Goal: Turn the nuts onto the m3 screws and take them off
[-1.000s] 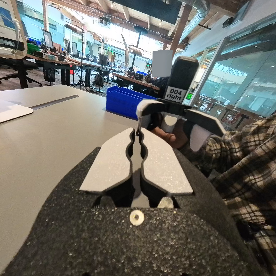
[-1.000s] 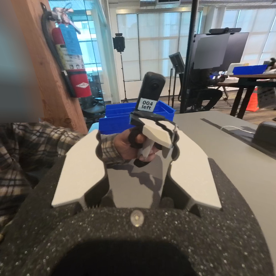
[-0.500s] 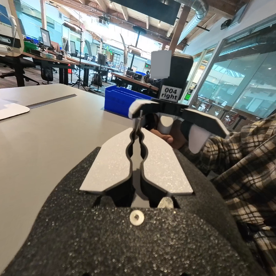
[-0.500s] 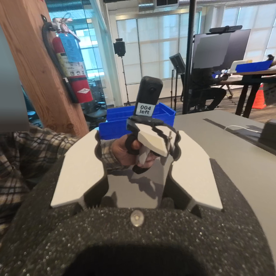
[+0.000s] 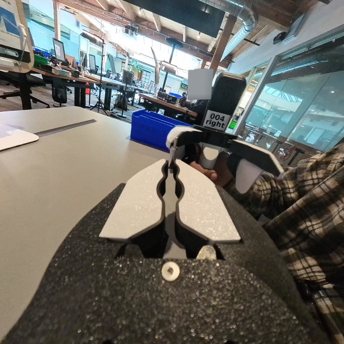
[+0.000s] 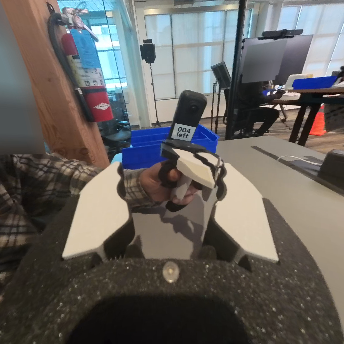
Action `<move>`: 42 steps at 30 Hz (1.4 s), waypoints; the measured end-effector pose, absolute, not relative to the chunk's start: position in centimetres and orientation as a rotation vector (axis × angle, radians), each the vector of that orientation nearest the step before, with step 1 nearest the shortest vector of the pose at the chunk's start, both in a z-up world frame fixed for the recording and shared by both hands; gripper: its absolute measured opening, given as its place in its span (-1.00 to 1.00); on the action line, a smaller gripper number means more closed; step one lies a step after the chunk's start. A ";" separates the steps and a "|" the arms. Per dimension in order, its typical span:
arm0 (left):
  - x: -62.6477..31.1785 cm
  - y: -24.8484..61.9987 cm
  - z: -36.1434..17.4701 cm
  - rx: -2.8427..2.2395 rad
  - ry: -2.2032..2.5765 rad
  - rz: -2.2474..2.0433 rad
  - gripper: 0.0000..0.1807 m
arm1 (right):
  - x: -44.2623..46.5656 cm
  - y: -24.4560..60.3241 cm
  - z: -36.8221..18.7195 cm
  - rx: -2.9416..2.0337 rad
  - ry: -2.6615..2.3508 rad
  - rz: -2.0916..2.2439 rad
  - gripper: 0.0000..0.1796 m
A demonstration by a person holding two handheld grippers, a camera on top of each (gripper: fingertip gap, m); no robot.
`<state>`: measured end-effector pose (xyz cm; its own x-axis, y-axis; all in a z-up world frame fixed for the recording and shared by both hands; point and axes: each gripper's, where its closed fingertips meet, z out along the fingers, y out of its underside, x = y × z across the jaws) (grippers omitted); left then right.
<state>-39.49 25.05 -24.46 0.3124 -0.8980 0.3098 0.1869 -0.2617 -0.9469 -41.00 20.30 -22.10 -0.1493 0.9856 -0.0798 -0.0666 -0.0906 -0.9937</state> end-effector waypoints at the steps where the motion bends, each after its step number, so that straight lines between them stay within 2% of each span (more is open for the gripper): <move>1: -39.4 25.0 -24.4 -1.452 0.696 -1.217 -0.96 | -40.9 20.5 -21.9 -1.144 -1.212 1.418 0.05; 6: -39.1 24.9 -24.6 -1.457 0.707 -1.214 -0.96 | -41.0 21.5 -21.1 -1.146 -1.177 1.413 0.07; 12: -39.1 24.9 -24.6 -1.461 0.725 -1.186 -0.95 | -38.8 23.6 -19.8 -1.161 -1.121 1.368 -0.39; 20: -38.6 24.6 -24.8 -1.462 0.752 -1.183 -0.95 | -39.5 24.0 -21.0 -1.206 -1.193 1.369 -0.80; 32: -38.5 24.5 -24.8 -1.460 0.762 -1.181 -0.96 | -40.5 24.4 -22.1 -1.232 -1.214 1.354 -0.83; 39: -38.4 24.4 -24.7 -1.456 0.764 -1.186 -0.96 | -40.7 24.1 -22.4 -1.228 -1.228 1.365 -0.97; 42: -38.4 24.3 -24.7 -1.453 0.771 -1.185 -0.96 | -40.7 24.0 -22.4 -1.222 -1.227 1.374 -0.98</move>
